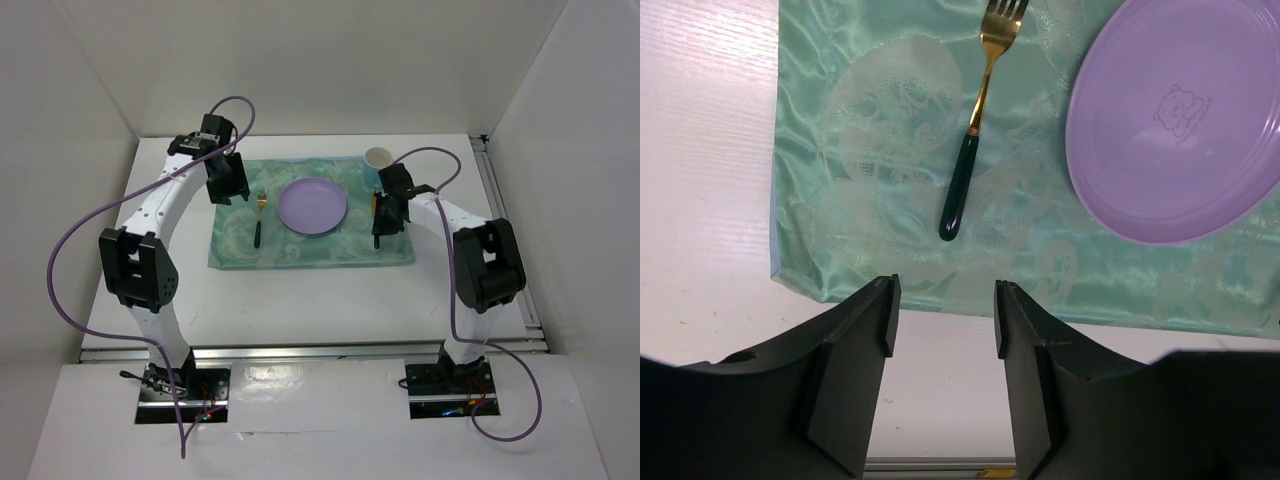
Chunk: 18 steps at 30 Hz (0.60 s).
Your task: Set the dinner table for one person
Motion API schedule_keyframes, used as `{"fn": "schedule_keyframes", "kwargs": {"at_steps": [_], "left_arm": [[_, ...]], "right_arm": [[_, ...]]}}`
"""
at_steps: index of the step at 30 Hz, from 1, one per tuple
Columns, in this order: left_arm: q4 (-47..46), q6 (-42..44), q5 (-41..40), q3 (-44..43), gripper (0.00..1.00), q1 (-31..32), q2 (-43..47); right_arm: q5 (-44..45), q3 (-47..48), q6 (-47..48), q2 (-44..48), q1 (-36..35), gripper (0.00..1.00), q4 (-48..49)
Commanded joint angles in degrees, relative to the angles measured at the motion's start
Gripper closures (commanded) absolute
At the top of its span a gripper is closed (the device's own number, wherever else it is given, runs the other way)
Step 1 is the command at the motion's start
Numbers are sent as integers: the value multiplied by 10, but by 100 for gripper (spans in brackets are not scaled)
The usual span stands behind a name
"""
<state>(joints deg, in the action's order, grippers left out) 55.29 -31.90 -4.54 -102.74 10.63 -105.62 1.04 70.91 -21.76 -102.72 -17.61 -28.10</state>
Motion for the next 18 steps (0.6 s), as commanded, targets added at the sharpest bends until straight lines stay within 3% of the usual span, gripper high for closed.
{"fn": "schedule_keyframes", "kwargs": {"at_steps": [1, 8, 14, 18], "left_arm": [[-6, -7, 6, 1, 42, -2, 18], [-6, -7, 6, 12, 42, -2, 18], [-6, -7, 6, 18, 42, -2, 18], [-6, -7, 6, 12, 42, -2, 18]], "right_arm": [[-2, 5, 9, -10, 4, 100, 47], [4, 17, 9, -46, 4, 98, 53], [9, 22, 4, -51, 4, 70, 47], [14, 22, 4, -16, 4, 42, 31]]}}
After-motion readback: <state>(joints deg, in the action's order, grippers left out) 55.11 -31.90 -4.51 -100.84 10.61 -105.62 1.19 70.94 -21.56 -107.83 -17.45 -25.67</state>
